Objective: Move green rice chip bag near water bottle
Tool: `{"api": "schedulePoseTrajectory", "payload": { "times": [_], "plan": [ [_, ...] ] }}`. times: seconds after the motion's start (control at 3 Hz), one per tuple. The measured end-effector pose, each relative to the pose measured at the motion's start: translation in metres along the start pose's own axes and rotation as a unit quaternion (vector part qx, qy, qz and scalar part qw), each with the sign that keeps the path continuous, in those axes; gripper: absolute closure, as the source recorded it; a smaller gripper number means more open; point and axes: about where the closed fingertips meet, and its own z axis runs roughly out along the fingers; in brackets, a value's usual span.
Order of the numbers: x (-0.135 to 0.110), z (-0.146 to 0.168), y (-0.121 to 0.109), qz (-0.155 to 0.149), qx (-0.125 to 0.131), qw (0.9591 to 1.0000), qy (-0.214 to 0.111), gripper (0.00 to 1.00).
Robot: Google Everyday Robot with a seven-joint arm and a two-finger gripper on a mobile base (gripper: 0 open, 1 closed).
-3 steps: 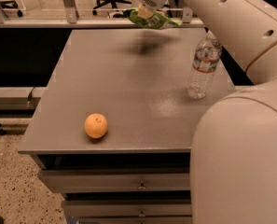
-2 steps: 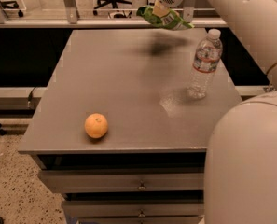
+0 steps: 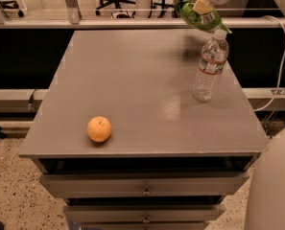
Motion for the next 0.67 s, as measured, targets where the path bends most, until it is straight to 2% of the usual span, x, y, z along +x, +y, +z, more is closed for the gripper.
{"api": "schedulePoseTrajectory", "payload": {
  "times": [0.33,0.67],
  "plan": [
    [0.025,-0.007,-0.004,0.009,-0.004,0.9998,-0.017,1.00],
    [0.042,-0.012,0.000,0.004,-0.013,0.9992,-0.038,1.00]
  ]
}}
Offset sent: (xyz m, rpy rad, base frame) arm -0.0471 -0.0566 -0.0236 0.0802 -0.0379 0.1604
